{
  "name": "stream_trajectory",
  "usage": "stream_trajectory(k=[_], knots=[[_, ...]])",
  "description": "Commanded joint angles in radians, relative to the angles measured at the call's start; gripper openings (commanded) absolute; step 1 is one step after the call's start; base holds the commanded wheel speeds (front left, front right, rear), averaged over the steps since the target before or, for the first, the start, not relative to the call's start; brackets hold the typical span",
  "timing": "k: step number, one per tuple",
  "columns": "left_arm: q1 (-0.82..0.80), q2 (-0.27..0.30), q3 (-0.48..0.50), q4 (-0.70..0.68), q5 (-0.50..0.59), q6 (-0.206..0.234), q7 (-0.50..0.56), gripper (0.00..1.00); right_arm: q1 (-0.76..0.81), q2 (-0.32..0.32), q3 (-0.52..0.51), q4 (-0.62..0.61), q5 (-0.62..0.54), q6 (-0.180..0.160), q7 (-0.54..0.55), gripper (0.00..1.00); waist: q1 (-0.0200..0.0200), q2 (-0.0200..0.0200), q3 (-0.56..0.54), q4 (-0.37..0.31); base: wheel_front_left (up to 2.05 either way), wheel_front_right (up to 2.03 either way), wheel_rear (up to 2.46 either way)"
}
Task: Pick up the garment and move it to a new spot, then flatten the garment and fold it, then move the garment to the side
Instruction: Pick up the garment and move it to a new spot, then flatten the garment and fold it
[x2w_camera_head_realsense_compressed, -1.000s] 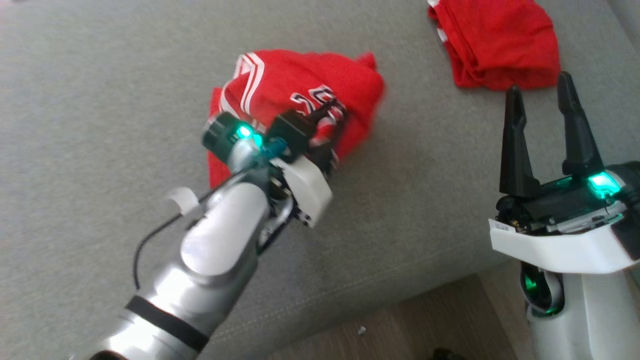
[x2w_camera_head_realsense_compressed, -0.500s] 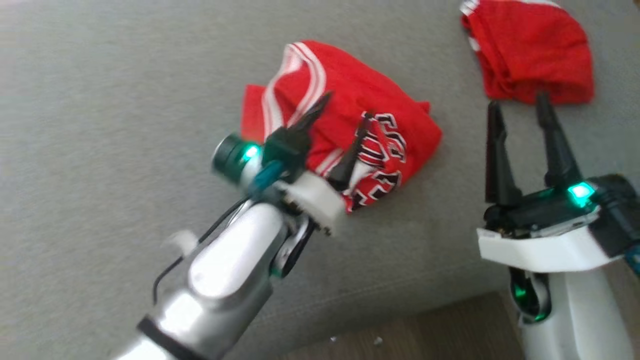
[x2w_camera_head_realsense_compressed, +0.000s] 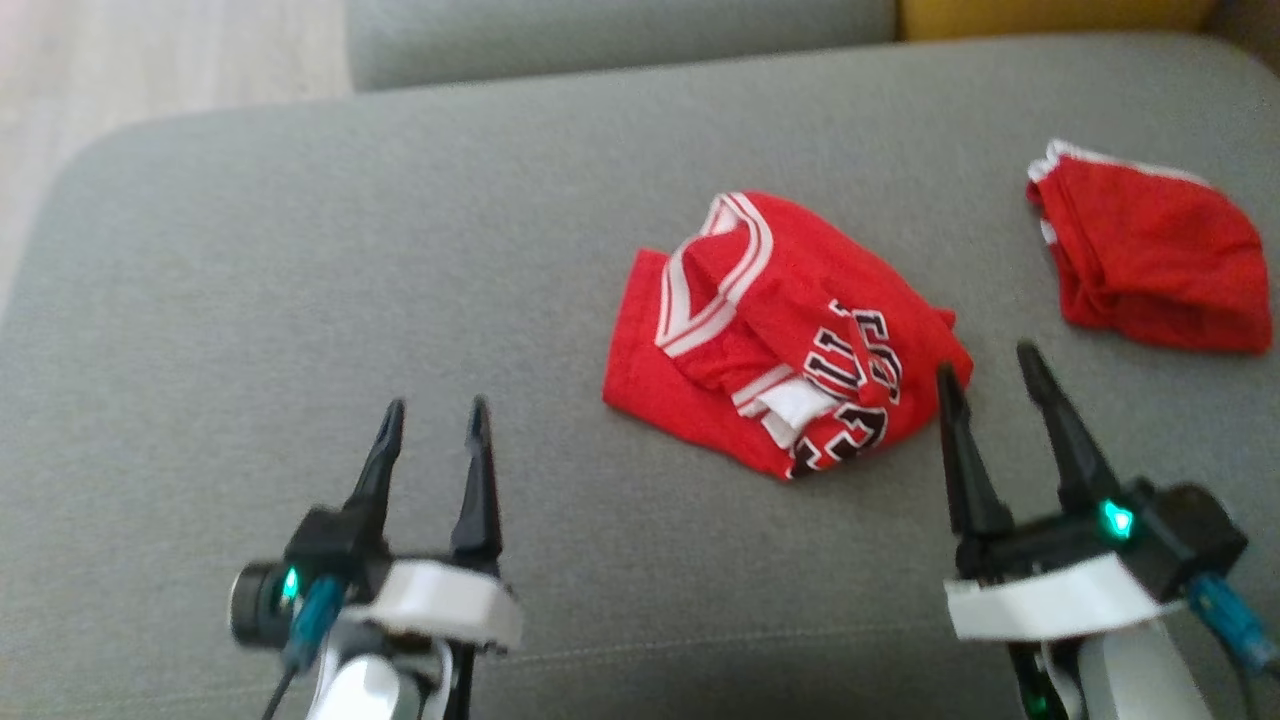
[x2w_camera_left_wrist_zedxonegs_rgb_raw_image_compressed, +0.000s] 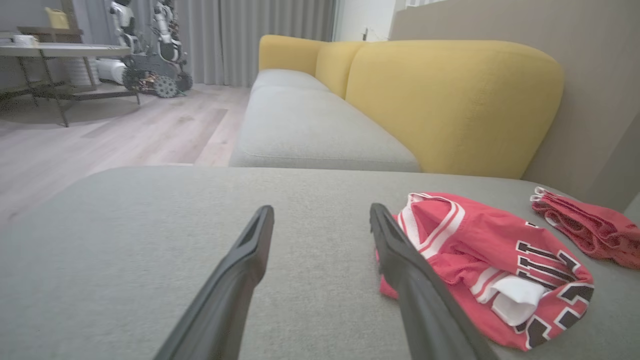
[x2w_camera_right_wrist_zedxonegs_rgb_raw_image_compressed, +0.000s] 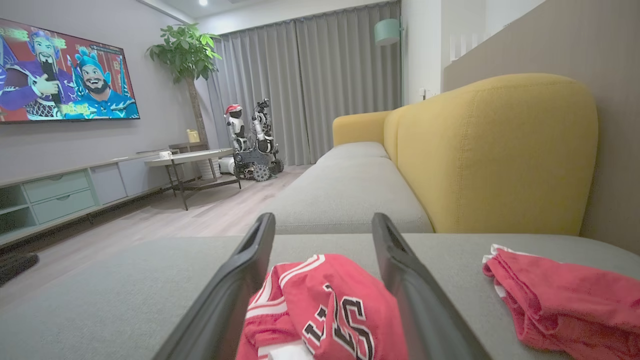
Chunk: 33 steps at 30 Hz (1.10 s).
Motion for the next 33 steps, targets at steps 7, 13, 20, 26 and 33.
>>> stream_trajectory(k=[7, 13, 20, 26, 33], knots=[[0.134, -0.016, 0.110, -0.136, 0.149, -0.033, -0.008, 1.00, 0.072, 0.015, -0.010, 0.005, -0.033, 0.005, -0.004, 1.00, 0.0001, -0.0001, -0.087, 0.076, 0.00, 0.00, 0.00], [0.170, -0.027, 0.126, -0.154, 0.206, -0.039, -0.008, 1.00, 0.103, 0.024, -0.030, 0.018, -0.039, 0.005, -0.004, 1.00, 0.0001, -0.0001, -0.099, 0.095, 0.00, 0.00, 0.00], [0.169, -0.034, 0.114, -0.144, 0.235, -0.050, -0.008, 1.00, 0.110, 0.027, -0.032, 0.031, -0.045, 0.005, -0.004, 1.00, 0.0001, -0.0001, -0.104, 0.101, 0.00, 0.00, 0.00], [0.166, -0.039, 0.112, -0.135, 0.240, -0.053, -0.008, 1.00, 0.105, 0.030, -0.027, 0.032, -0.041, 0.005, -0.004, 1.00, 0.0001, -0.0001, -0.104, 0.094, 0.00, 0.00, 0.00], [0.161, -0.043, 0.106, -0.130, 0.242, -0.055, -0.008, 1.00, 0.101, 0.031, -0.025, 0.027, -0.037, 0.005, -0.004, 1.00, 0.0001, -0.0001, -0.102, 0.082, 0.00, 0.00, 0.00]])
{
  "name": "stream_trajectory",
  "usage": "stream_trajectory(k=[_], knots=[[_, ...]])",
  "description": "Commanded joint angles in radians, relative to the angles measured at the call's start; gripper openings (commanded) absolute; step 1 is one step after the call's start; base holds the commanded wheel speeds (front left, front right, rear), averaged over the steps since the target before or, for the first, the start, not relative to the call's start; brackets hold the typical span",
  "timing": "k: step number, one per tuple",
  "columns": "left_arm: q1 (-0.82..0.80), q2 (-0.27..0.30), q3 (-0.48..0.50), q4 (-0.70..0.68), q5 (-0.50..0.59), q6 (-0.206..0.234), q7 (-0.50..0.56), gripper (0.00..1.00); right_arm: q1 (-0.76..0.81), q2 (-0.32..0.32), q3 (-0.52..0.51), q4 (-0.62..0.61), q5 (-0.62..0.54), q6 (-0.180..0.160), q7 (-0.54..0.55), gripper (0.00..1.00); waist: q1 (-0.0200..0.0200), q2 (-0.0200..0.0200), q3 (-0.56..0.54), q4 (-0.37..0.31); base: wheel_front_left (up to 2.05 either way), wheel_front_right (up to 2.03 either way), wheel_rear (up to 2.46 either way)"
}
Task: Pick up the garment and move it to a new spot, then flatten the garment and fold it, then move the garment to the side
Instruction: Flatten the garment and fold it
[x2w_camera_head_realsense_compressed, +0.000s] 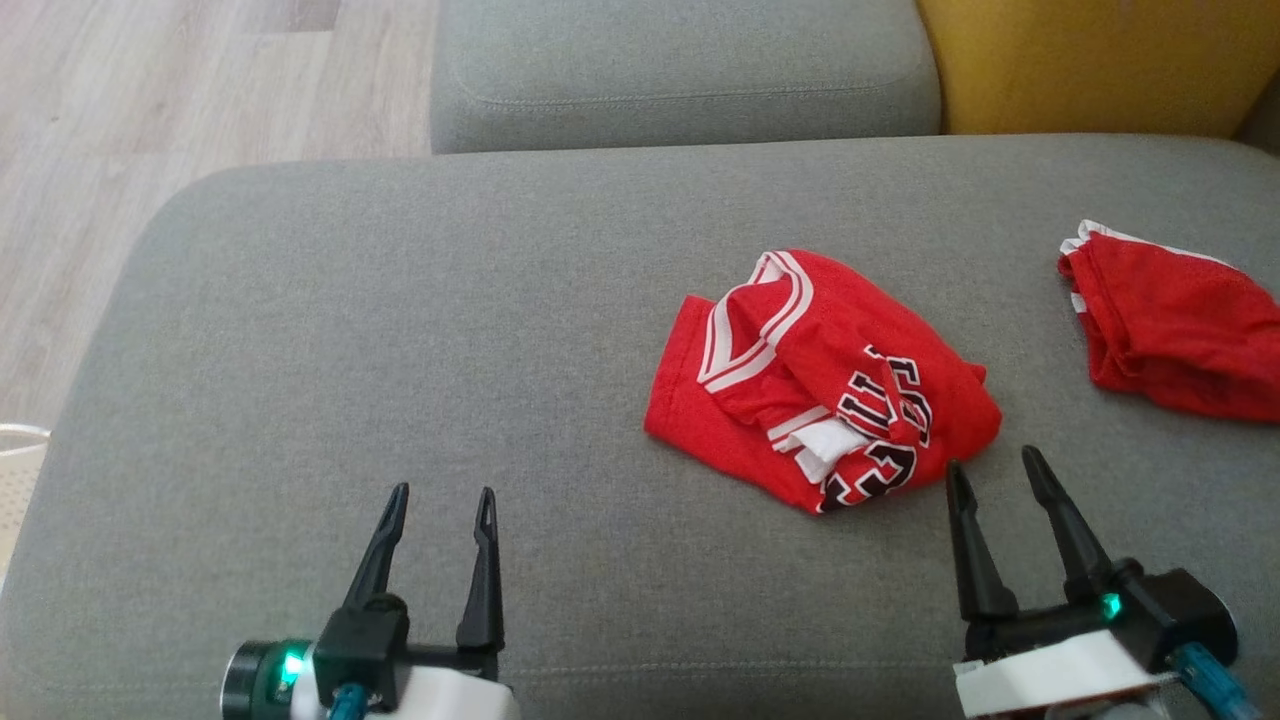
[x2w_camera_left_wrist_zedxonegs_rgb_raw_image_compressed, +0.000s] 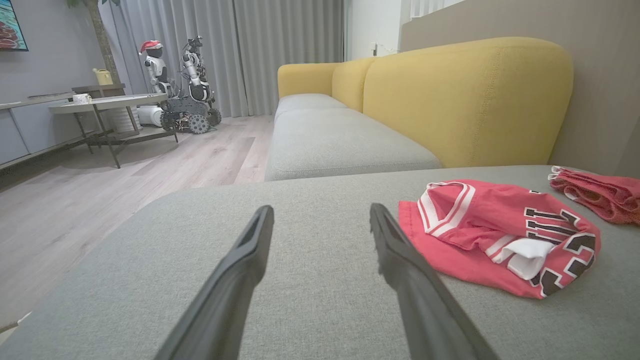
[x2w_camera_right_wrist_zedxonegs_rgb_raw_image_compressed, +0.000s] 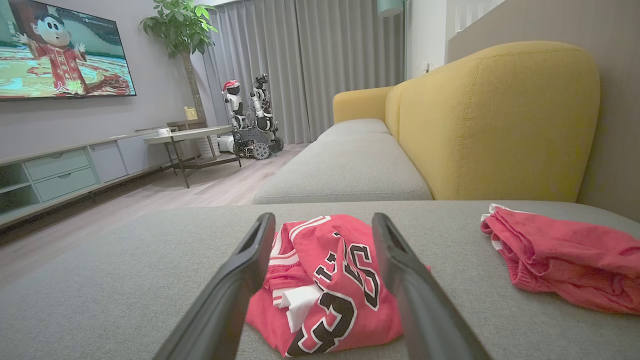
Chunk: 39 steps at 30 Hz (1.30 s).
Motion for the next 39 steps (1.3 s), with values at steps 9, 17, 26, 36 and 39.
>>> stream_trajectory(k=[9, 17, 26, 36, 39], knots=[[-0.149, -0.011, -0.051, 0.069, -0.011, -0.096, -0.006, 1.00, -0.050, 0.004, 0.018, -0.045, 0.002, 0.005, -0.005, 1.00, 0.0001, -0.0001, 0.032, 0.001, 0.00, 0.00, 0.00], [-0.408, -0.013, -0.220, 0.248, -0.094, -0.182, -0.006, 1.00, -0.121, 0.001, 0.031, -0.103, 0.000, 0.005, -0.005, 1.00, 0.0001, -0.0001, 0.135, -0.043, 0.00, 0.00, 0.00], [-0.680, -0.013, -0.399, 0.520, -0.464, -0.204, -0.004, 1.00, -0.203, 0.004, 0.040, -0.159, -0.001, 0.005, -0.005, 1.00, 0.0001, -0.0001, 0.289, -0.134, 0.00, 0.00, 0.00], [-0.844, -0.013, -0.501, 0.689, -0.676, -0.133, 0.000, 1.00, -0.255, 0.007, 0.045, -0.185, -0.008, 0.005, -0.005, 1.00, 0.0001, -0.0001, 0.358, -0.196, 0.00, 0.00, 0.00], [-0.875, -0.013, -0.541, 0.730, -0.725, -0.120, 0.007, 1.00, -0.262, 0.008, 0.043, -0.195, -0.005, 0.005, -0.005, 1.00, 0.0001, -0.0001, 0.365, -0.206, 0.00, 0.00, 0.00]])
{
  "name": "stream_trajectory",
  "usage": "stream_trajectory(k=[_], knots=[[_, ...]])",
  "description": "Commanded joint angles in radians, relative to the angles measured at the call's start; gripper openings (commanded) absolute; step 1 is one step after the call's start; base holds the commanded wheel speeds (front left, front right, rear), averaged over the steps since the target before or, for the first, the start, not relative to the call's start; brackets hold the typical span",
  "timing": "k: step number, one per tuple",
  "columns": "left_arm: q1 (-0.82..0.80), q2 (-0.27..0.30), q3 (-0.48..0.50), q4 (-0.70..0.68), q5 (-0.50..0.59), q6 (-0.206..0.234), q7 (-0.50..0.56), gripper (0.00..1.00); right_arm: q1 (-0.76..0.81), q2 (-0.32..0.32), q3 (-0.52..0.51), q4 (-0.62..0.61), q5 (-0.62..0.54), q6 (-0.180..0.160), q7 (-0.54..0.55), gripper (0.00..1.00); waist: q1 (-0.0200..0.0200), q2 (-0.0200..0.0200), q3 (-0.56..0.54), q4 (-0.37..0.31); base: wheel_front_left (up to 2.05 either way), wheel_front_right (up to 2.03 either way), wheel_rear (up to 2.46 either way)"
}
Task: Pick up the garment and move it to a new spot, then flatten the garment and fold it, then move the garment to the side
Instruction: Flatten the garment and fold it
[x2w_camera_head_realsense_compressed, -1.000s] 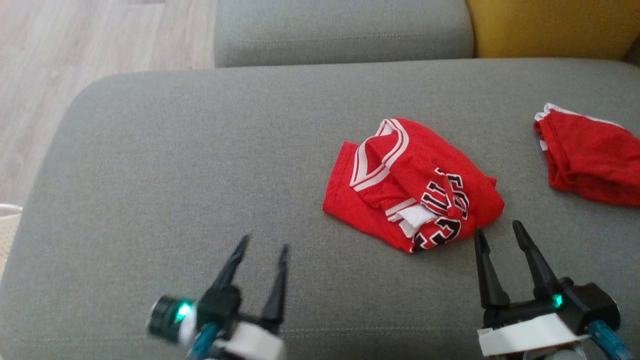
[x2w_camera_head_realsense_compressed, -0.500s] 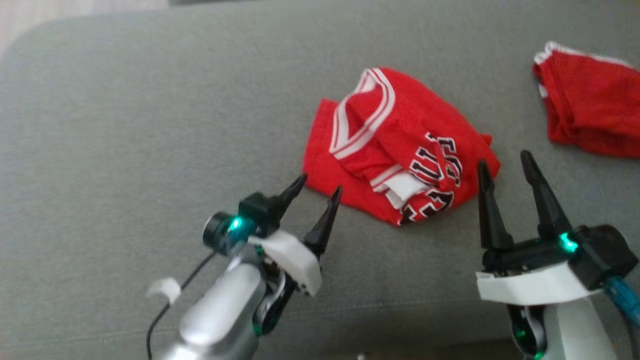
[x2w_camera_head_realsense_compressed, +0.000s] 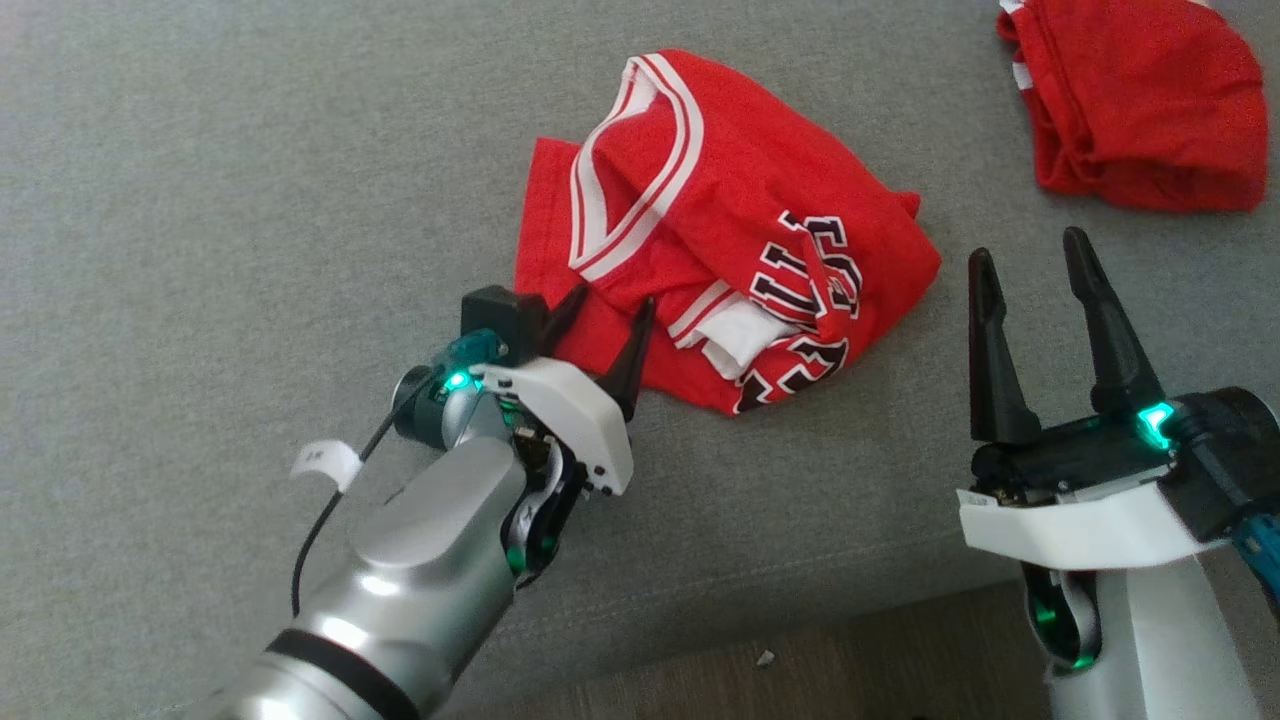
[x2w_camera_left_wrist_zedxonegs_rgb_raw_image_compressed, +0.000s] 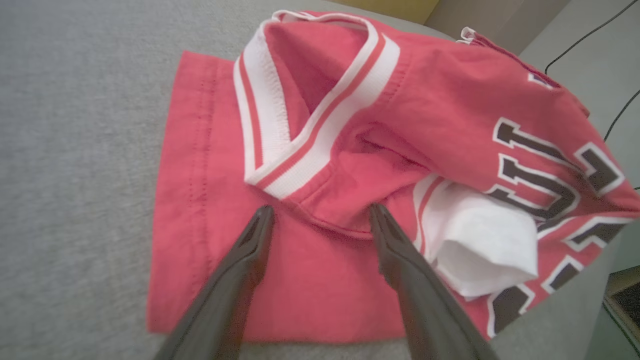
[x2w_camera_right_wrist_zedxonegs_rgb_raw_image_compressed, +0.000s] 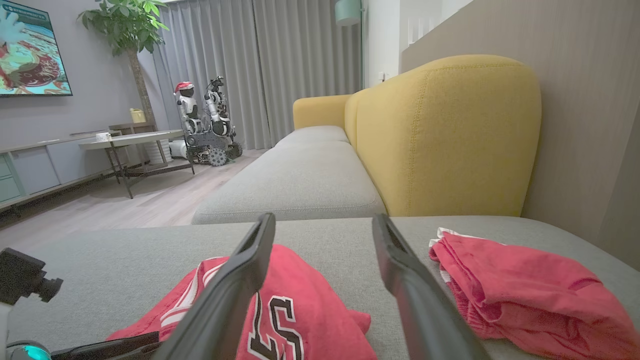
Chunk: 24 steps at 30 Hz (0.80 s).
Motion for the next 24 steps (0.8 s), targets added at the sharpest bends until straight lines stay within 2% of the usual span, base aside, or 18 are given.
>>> stream_trajectory(k=[1, 9, 10, 12, 18, 20, 24], knots=[[-0.056, 0.005, 0.015, -0.018, -0.020, 0.003, -0.005, 1.00, -0.028, 0.007, 0.023, -0.039, -0.004, 0.005, -0.005, 1.00, -0.0002, 0.0000, 0.006, -0.008, 0.00, 0.00, 0.00], [-0.103, 0.005, -0.034, 0.008, -0.101, 0.017, -0.015, 1.00, -0.031, 0.008, 0.031, -0.039, 0.002, 0.005, -0.005, 1.00, -0.0002, 0.0000, 0.001, -0.024, 0.00, 0.00, 0.00], [-0.107, 0.005, -0.038, 0.011, -0.106, 0.016, -0.016, 0.86, -0.031, 0.008, 0.031, -0.039, 0.003, 0.005, -0.005, 1.00, -0.0002, 0.0000, 0.000, -0.027, 0.00, 0.00, 0.00], [-0.115, 0.005, -0.039, 0.013, -0.107, 0.014, -0.016, 0.00, -0.032, 0.008, 0.032, -0.040, 0.004, 0.005, -0.005, 1.00, -0.0002, 0.0000, -0.004, -0.032, 0.00, 0.00, 0.00], [-0.120, 0.005, 0.017, -0.051, -0.089, -0.021, -0.017, 0.00, -0.026, 0.010, 0.035, -0.038, 0.009, 0.005, -0.005, 1.00, -0.0002, 0.0000, -0.040, -0.054, 0.00, 0.00, 0.00], [-0.131, 0.005, 0.022, -0.116, -0.140, -0.074, -0.017, 0.00, -0.019, 0.013, 0.037, -0.036, 0.014, 0.005, -0.005, 1.00, -0.0002, 0.0000, -0.069, -0.068, 0.00, 0.00, 0.00], [-0.217, 0.005, -0.009, -0.206, -0.245, -0.114, 0.023, 0.00, -0.004, 0.015, 0.037, -0.034, 0.022, 0.005, -0.005, 1.00, -0.0002, 0.0000, -0.119, -0.087, 0.00, 0.00, 0.00]])
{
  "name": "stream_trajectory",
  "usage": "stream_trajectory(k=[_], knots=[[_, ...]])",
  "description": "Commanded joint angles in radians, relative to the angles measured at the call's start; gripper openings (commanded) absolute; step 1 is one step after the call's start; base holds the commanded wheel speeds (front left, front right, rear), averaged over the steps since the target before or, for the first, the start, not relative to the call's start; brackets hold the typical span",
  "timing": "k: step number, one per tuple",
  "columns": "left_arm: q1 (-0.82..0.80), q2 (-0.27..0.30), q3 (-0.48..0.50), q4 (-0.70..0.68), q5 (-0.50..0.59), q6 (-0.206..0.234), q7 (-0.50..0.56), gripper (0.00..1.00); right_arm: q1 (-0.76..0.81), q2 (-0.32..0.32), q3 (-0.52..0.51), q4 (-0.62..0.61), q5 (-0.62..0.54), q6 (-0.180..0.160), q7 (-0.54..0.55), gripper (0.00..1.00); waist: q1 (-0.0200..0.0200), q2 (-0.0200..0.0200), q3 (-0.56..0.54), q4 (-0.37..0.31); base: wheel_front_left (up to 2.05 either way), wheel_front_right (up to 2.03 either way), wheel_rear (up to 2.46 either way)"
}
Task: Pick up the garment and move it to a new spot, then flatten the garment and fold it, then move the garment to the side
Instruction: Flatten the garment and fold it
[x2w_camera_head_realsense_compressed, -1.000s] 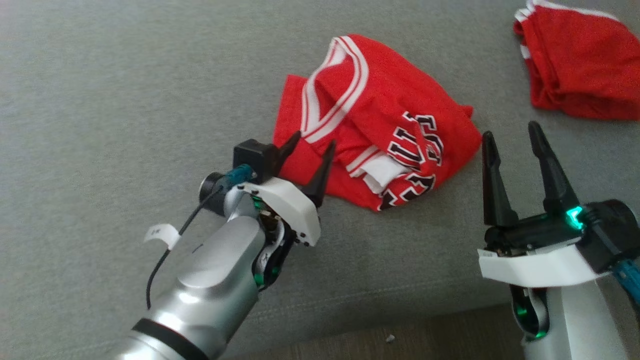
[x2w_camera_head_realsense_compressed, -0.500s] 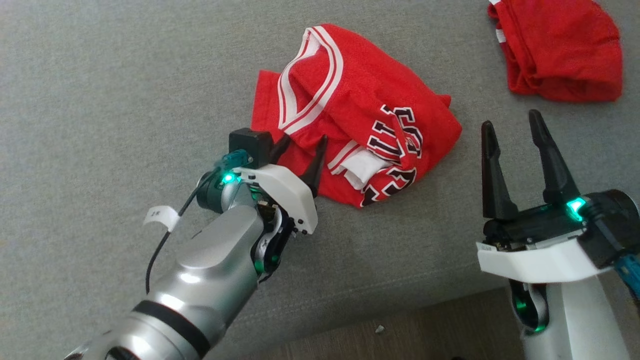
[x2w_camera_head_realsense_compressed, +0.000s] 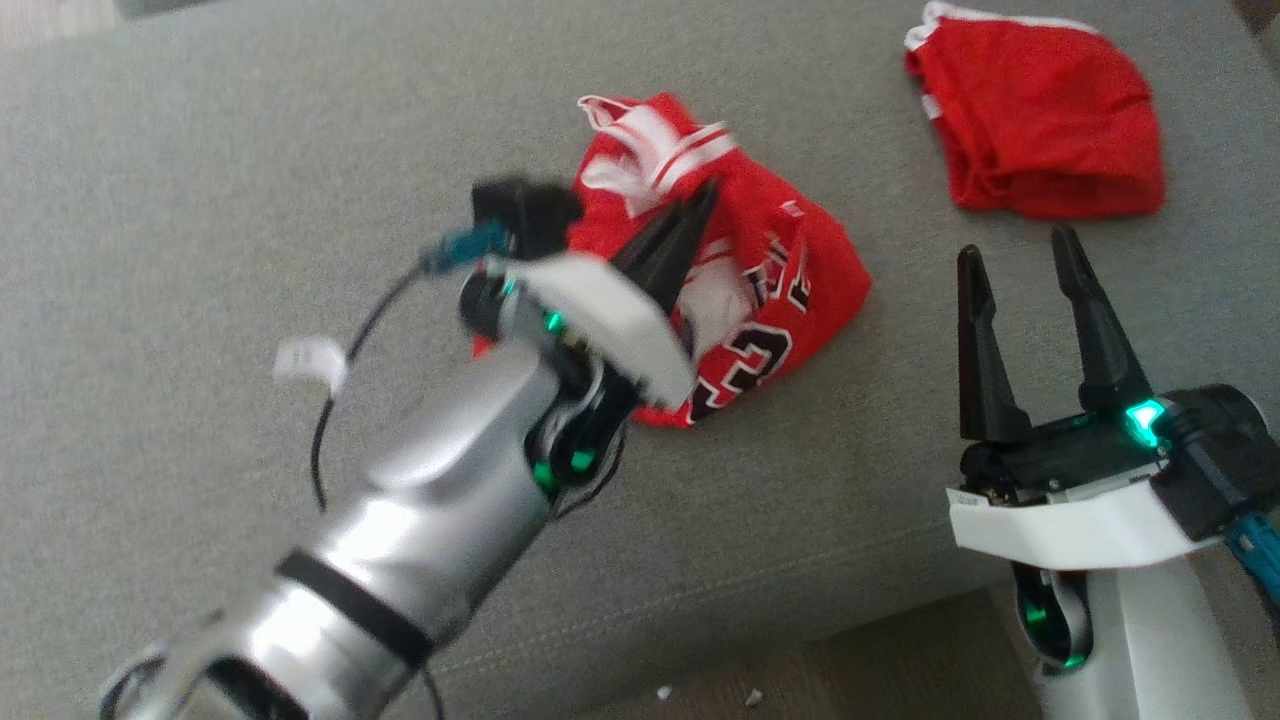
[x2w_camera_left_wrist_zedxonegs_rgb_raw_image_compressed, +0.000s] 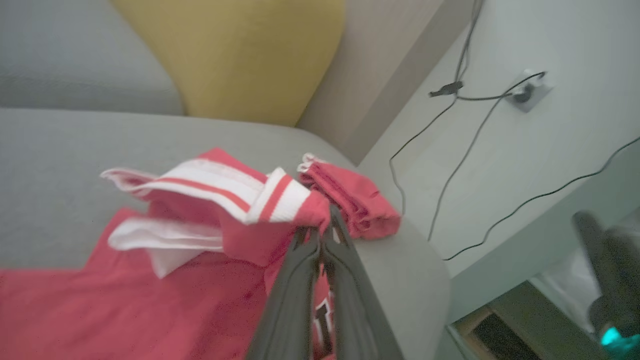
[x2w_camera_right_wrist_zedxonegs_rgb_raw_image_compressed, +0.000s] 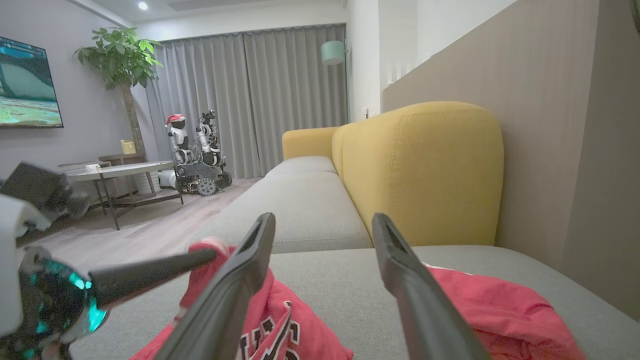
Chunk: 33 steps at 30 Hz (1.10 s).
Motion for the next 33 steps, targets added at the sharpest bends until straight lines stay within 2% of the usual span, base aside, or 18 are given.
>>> stream_trajectory(k=[1, 4, 9, 12, 16, 19, 22, 26, 29, 33], knots=[[-0.107, 0.003, 0.028, -0.062, -0.036, -0.011, 0.009, 0.00, 0.007, 0.008, 0.021, -0.032, 0.010, 0.005, -0.005, 1.00, -0.0001, 0.0000, -0.036, -0.018, 0.00, 0.00, 0.00], [-0.209, 0.003, 0.049, -0.119, -0.142, -0.003, 0.035, 0.00, 0.016, 0.009, 0.022, -0.031, 0.014, 0.005, -0.005, 1.00, -0.0001, 0.0000, -0.063, -0.036, 0.00, 0.00, 0.00], [-0.407, 0.003, 0.078, -0.155, -0.252, 0.041, 0.036, 0.00, 0.026, 0.010, 0.032, -0.033, 0.034, 0.005, -0.005, 1.00, -0.0001, 0.0000, -0.099, -0.063, 0.00, 0.00, 0.00], [-0.482, 0.003, 0.105, -0.153, -0.297, 0.061, 0.013, 0.00, 0.034, 0.010, 0.033, -0.032, 0.038, 0.005, -0.005, 1.00, -0.0001, 0.0000, -0.113, -0.068, 0.00, 0.00, 0.00], [-0.622, 0.003, 0.160, -0.126, -0.370, 0.114, -0.031, 0.00, 0.043, 0.010, 0.032, -0.032, 0.042, 0.005, -0.005, 1.00, -0.0001, 0.0000, -0.124, -0.055, 0.00, 0.00, 0.00], [-0.680, 0.003, 0.219, -0.079, -0.384, 0.149, -0.042, 0.00, 0.045, 0.010, 0.028, -0.034, 0.044, 0.005, -0.005, 1.00, -0.0001, 0.0000, -0.130, -0.032, 0.00, 0.00, 0.00], [-0.645, 0.003, 0.274, -0.022, -0.349, 0.172, -0.043, 0.00, 0.046, 0.010, 0.021, -0.039, 0.046, 0.005, -0.005, 1.00, -0.0001, 0.0000, -0.132, -0.003, 0.00, 0.00, 0.00], [-0.499, 0.008, 0.258, 0.080, -0.325, 0.176, -0.043, 0.00, 0.049, 0.010, 0.022, -0.042, 0.047, 0.005, -0.005, 1.00, -0.0001, 0.0000, -0.124, 0.038, 0.00, 0.00, 0.00], [-0.365, 0.041, 0.241, 0.155, -0.323, 0.165, -0.043, 0.00, 0.048, 0.010, 0.020, -0.041, 0.048, 0.005, -0.005, 1.00, -0.0001, 0.0000, -0.110, 0.062, 0.00, 0.00, 0.00], [-0.206, 0.113, 0.257, 0.225, -0.320, 0.140, -0.043, 0.00, 0.043, 0.010, 0.020, -0.040, 0.047, 0.005, -0.005, 1.00, -0.0001, 0.0000, -0.087, 0.079, 0.00, 0.00, 0.00]])
